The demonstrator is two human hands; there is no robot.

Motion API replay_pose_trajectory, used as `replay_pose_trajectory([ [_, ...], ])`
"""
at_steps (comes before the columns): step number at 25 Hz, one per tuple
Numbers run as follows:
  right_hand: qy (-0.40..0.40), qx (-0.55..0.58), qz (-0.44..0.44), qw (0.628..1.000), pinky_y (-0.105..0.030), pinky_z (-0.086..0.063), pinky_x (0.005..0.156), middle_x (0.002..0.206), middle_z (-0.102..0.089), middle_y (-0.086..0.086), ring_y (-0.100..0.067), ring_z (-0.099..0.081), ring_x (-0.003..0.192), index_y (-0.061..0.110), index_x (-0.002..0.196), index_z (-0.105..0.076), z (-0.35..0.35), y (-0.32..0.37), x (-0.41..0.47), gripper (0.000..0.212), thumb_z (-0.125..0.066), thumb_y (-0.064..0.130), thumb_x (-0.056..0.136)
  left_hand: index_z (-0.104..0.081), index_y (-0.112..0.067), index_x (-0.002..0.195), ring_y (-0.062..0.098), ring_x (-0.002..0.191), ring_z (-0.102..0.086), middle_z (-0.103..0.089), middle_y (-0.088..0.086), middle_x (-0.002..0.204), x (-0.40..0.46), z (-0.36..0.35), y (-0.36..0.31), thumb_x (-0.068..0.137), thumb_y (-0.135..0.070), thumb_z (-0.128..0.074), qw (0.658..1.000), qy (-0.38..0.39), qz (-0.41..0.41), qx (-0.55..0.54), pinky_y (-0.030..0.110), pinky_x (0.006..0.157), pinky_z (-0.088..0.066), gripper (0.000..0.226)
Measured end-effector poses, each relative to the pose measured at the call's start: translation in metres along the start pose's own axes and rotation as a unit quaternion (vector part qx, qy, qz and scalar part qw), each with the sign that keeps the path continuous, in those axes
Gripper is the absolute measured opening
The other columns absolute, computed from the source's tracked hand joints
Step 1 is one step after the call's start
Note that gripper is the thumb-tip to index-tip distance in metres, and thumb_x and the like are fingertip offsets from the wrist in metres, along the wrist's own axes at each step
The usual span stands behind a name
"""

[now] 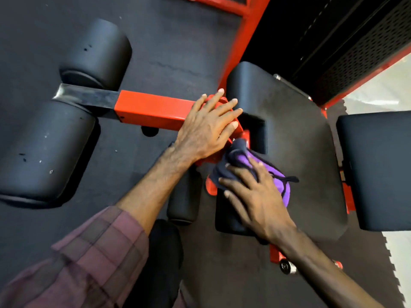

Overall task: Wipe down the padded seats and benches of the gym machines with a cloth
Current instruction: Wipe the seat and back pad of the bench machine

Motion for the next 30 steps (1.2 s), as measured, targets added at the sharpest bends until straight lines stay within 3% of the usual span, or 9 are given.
replay_pose_trajectory([
  [3,0.085,-0.113,0.090,0.986,-0.053,-0.038,0.111,0.130,-0.068,0.003,-0.033,-0.051,0.135,0.032,0.116,-0.075,-0.004,0.013,0.028,0.039,-0.044,0.051,0.102,-0.064,-0.025,0.144,0.024,0.155,-0.037,-0.057,-0.004,0.154,-0.014,-0.004,0.005,0.108,-0.041,-0.043,0.998,-0.017,-0.055,0.000,0.059,0.125,-0.025,0.045],
  [6,0.166,-0.259,0.068,0.949,-0.049,-0.037,0.102,0.117,-0.073,0.002,-0.031,-0.058,0.115,0.024,0.103,-0.077,-0.019,0.030,0.081,0.041,-0.049,0.053,0.095,-0.067,-0.024,0.141,0.021,0.153,-0.040,-0.061,-0.006,0.151,-0.020,-0.001,0.006,0.108,-0.041,-0.041,0.998,-0.009,-0.047,-0.034,0.058,0.125,-0.024,0.045],
  [11,0.167,-0.242,0.180,0.939,-0.053,-0.043,0.099,0.099,-0.071,0.005,-0.032,-0.059,0.098,0.026,0.087,-0.074,-0.025,0.058,-0.010,0.032,-0.051,0.049,0.086,-0.061,-0.024,0.147,0.021,0.156,-0.035,-0.053,-0.002,0.158,-0.047,0.011,-0.003,0.106,-0.039,-0.037,0.998,0.007,0.005,-0.068,0.051,0.127,-0.016,0.050],
  [16,0.102,-0.292,0.156,0.938,-0.053,-0.044,0.101,0.105,-0.074,0.001,-0.034,-0.062,0.108,0.023,0.094,-0.078,-0.024,0.068,0.007,0.029,-0.057,0.042,0.089,-0.049,-0.019,0.157,0.016,0.160,-0.024,-0.039,0.001,0.167,-0.067,0.022,-0.016,0.105,-0.036,-0.036,0.990,0.020,0.060,-0.123,0.055,0.129,-0.006,0.056],
  [18,0.061,-0.295,0.247,0.921,-0.064,-0.041,0.109,0.108,-0.072,-0.002,-0.041,-0.059,0.122,0.021,0.099,-0.081,-0.039,0.062,-0.027,0.028,-0.057,0.033,0.090,-0.043,-0.020,0.160,0.015,0.161,-0.018,-0.032,0.000,0.171,-0.071,0.026,-0.024,0.107,-0.039,-0.035,0.989,0.034,0.083,-0.115,0.062,0.128,-0.007,0.057],
  [20,0.009,-0.301,0.360,0.883,-0.070,-0.028,0.119,0.126,-0.069,-0.002,-0.048,-0.039,0.148,0.016,0.119,-0.077,-0.044,0.039,-0.075,0.035,-0.052,0.025,0.096,-0.038,-0.021,0.163,0.016,0.162,-0.014,-0.024,-0.002,0.174,-0.081,0.026,-0.038,0.109,-0.038,-0.035,0.987,0.030,0.109,-0.118,0.066,0.127,-0.012,0.056],
  [22,-0.022,-0.300,0.414,0.859,-0.069,-0.021,0.123,0.142,-0.063,0.001,-0.045,-0.022,0.158,0.016,0.128,-0.073,-0.033,0.002,-0.102,0.038,-0.053,0.023,0.097,-0.037,-0.022,0.163,0.015,0.162,-0.014,-0.021,-0.003,0.174,-0.101,0.024,-0.054,0.109,-0.037,-0.035,0.984,0.000,0.123,-0.130,0.067,0.126,-0.016,0.056],
  [26,-0.042,-0.283,0.415,0.864,-0.070,-0.022,0.123,0.140,-0.062,0.008,-0.041,-0.020,0.159,0.021,0.122,-0.076,-0.018,-0.054,-0.124,0.036,-0.056,0.018,0.093,-0.045,-0.025,0.160,0.008,0.159,-0.021,-0.030,-0.008,0.171,-0.150,0.012,-0.079,0.111,-0.034,-0.041,0.973,-0.048,0.134,-0.181,0.060,0.128,-0.021,0.050],
  [30,-0.086,-0.238,0.388,0.886,-0.072,-0.031,0.118,0.137,-0.065,0.005,-0.041,-0.025,0.157,0.019,0.120,-0.076,-0.043,-0.017,-0.117,0.027,-0.059,0.015,0.099,-0.055,-0.019,0.152,0.011,0.157,-0.032,-0.045,-0.003,0.164,-0.153,0.005,-0.097,0.110,-0.027,-0.048,0.971,-0.068,0.094,-0.209,0.055,0.125,-0.031,0.044],
])
Point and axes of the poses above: each hand's wrist, its own x-axis towards the middle knuckle, its own z-axis out of the back of the hand, y = z × x, the point moved 1 cm from there along x, towards the middle knuckle
